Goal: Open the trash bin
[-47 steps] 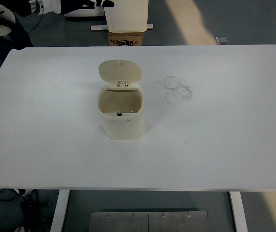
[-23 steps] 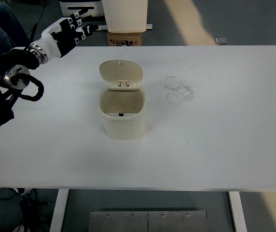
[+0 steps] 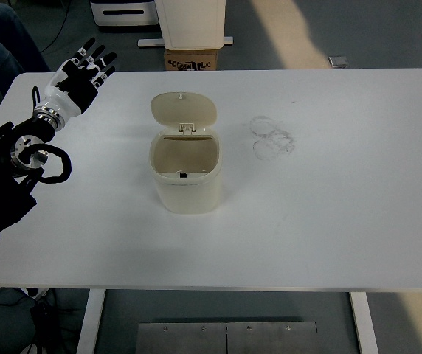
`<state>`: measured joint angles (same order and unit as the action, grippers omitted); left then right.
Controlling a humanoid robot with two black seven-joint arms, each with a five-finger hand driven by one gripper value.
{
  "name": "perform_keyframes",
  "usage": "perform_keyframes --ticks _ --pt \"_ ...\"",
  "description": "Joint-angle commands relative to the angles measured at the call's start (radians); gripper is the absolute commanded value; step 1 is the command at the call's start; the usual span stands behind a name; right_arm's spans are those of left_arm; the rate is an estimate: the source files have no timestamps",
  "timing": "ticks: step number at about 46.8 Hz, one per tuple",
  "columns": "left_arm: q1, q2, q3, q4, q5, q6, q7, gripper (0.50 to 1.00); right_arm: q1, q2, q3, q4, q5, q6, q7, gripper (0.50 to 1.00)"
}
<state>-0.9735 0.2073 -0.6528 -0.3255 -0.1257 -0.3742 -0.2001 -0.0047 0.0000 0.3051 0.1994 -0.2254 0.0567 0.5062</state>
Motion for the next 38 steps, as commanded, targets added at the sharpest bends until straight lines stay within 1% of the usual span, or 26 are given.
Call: perform_keyframes --ticks 1,7,10,14,38 --pt "0.016 0.000 -0.018 0.009 -0.003 0.000 -0.002 1.000 0.000 0.000 0.000 0.000 0.000 0.000 0.000 0.991" --pt "0.047 -0.003 -0.025 0.019 -0.005 -0.017 -0.004 1.000 0.000 0.000 0.000 0.000 0.000 0.000 0.000 0.991" --pt "0.058 -0.008 -0.030 0.020 -0.005 -0.015 -0.012 1.000 0.000 0.000 0.000 0.000 0.000 0.000 0.000 0.991" --pt "0.059 -0.016 -0.036 0.026 -0.005 -0.011 -0.027 1.000 -0.001 0.000 0.000 0.000 0.000 0.000 0.000 0.991" --pt "0.059 -0.020 -0.036 0.028 -0.003 -0.012 -0.027 1.000 0.000 0.000 -0.001 0.000 -0.008 0.000 0.002 0.991"
